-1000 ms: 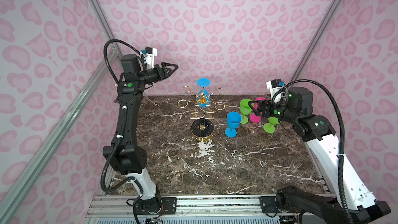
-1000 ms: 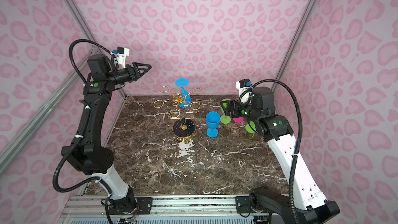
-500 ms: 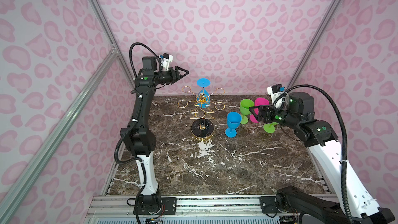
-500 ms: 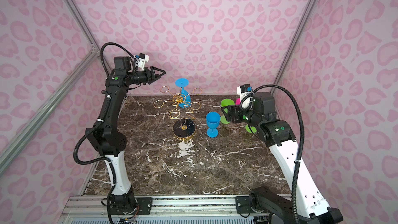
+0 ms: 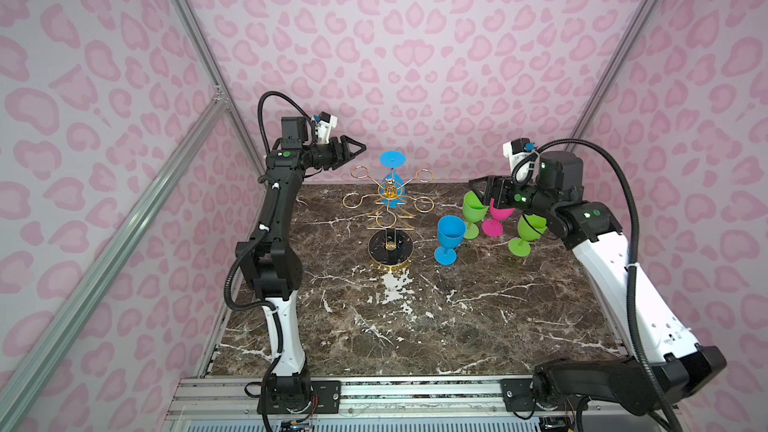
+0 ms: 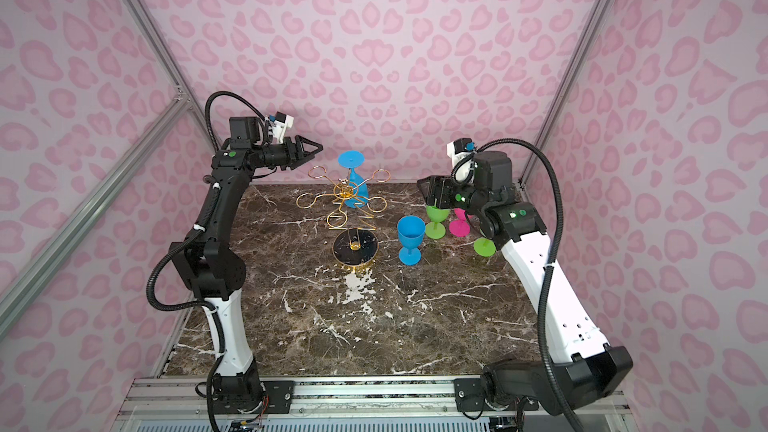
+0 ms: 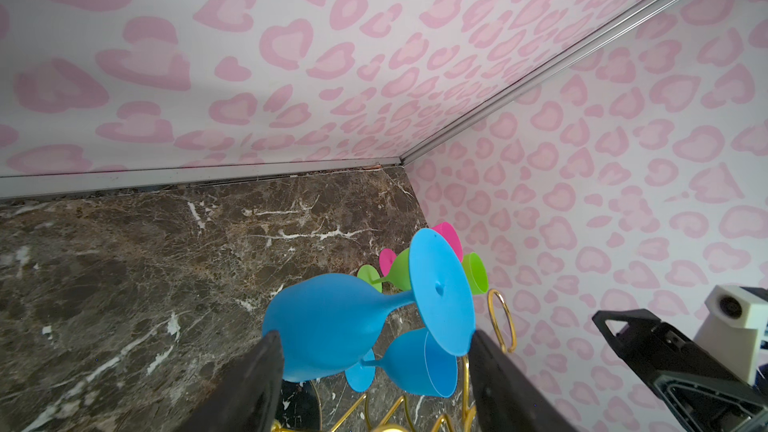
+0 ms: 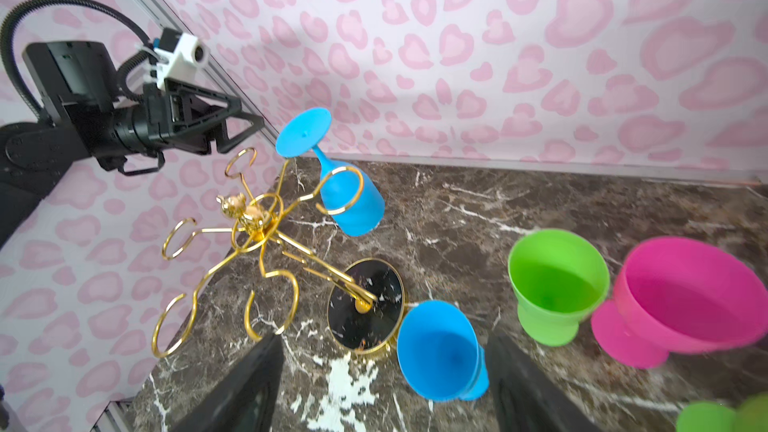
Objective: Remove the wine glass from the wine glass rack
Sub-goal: 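Raise the right gripper off the placed glass while the left arm lifts, then move the right gripper to the base of the blue glass on the rack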
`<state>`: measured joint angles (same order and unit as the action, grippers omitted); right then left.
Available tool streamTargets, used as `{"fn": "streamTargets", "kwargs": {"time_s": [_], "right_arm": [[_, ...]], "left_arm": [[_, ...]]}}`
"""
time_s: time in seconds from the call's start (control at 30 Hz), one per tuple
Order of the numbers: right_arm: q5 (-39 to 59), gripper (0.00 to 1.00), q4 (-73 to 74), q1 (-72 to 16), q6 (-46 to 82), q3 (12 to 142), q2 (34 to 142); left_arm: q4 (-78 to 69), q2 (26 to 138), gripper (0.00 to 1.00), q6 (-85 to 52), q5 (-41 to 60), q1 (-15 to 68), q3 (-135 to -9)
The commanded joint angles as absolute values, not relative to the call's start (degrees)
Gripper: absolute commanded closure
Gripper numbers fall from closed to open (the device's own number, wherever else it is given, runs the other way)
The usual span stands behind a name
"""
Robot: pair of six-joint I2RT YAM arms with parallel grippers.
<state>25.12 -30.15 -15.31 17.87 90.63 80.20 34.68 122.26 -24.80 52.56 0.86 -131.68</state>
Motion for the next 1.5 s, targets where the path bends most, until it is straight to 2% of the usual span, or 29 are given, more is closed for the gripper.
{"fn": "streamTargets", "kwargs": {"time_s": [0.0,0.3,0.53,0.8,0.93,1.23,1.47], "right_arm": [[28.67,0.25,-24.47,-15.37,19.85,93.94,85.62],[34.25,0.33,-20.77,-15.30,21.16,107.80,103.52],[40.98,0.34,-18.36,-15.65,23.01,116.52,113.66],[46.33,0.33,-28.34,-17.05,20.30,135.44,127.56],[48.42,0.36,-32.64,-17.09,19.66,143.96,133.93],[54.79,0.39,-29.21,-17.10,21.96,145.55,136.93],[57.46,0.38,-19.75,-16.74,30.14,145.61,138.31]], "left_arm": [[32.82,119.64,0.28,-24.46,54.17,-0.06,-130.13],[31.11,117.98,0.28,-25.66,56.07,-0.55,-127.88],[30.36,114.06,0.29,-24.03,54.15,-0.67,-123.81],[27.38,107.66,0.16,-22.54,48.57,-1.60,-117.60],[20.87,101.90,0.10,-23.72,45.86,-3.31,-109.81],[7.58,86.56,0.00,-22.98,36.70,-5.19,-90.99],[-1.21,78.91,0.03,-23.07,33.22,-5.27,-79.89]]}}
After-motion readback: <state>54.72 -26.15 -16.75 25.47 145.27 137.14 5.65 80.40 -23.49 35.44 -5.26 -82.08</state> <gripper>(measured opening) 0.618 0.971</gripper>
